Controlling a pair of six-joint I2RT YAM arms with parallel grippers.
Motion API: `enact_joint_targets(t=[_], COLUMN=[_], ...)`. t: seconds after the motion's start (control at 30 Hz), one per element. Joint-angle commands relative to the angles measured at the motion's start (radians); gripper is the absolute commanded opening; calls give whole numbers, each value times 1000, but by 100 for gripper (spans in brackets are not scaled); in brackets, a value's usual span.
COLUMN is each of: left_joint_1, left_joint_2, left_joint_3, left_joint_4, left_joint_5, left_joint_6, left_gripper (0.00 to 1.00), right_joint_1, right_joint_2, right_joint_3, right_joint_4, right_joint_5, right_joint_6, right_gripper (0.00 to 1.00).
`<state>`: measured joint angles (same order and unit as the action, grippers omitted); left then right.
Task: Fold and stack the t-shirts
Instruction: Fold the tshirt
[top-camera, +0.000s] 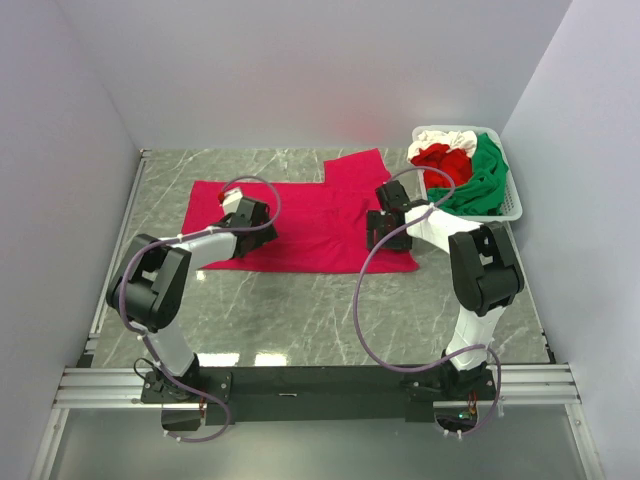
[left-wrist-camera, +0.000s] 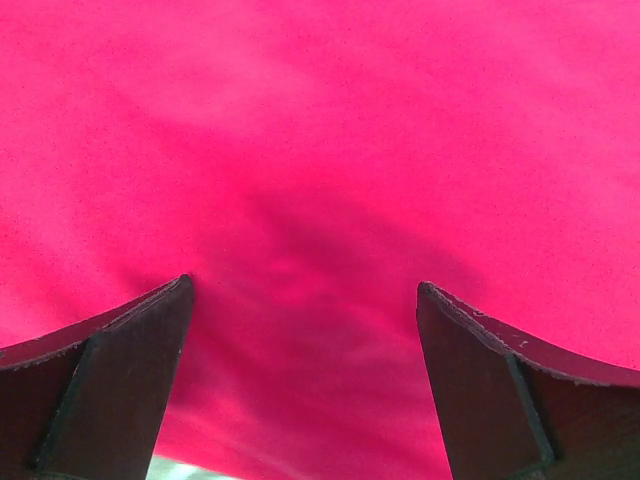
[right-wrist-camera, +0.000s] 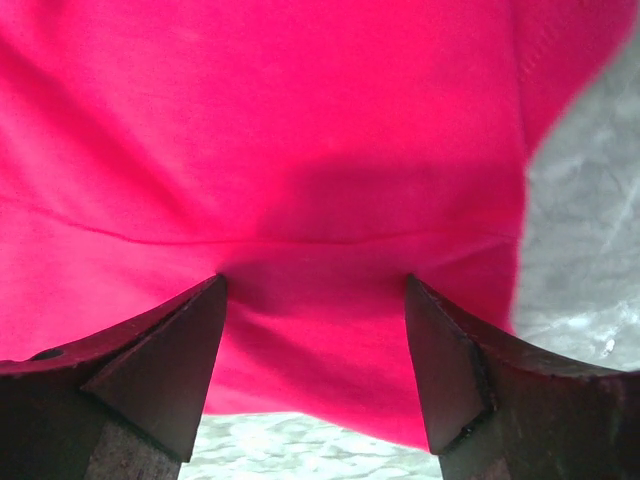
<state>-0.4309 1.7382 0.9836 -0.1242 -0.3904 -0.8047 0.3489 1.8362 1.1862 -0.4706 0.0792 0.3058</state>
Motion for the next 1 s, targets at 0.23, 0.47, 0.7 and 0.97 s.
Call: enact_joint_targets(t=[0.23,0.47,0.7,0.97], left_joint_1=[112,147,147,147], left_joint_2=[-74,-98,-150,-281], left_joint_3=[-163,-226,-298,-413], left_joint_4=[107,158,167,153], left_joint_5=[33,105,145,163], left_joint_6=[19,18,-1,-11], left_gripper=[99,99,99,99], right_joint_1=[-76,-73,-48,-15], right_joint_2=[-28,-49,-130,-204], right_joint_3=[-45,-114,-224,-329], right_joint_4=[46,44,29,7], right_joint_5=[-55,-76,-76,-76], right_joint_6=[26,46,64,79], right_gripper=[74,73,73,73])
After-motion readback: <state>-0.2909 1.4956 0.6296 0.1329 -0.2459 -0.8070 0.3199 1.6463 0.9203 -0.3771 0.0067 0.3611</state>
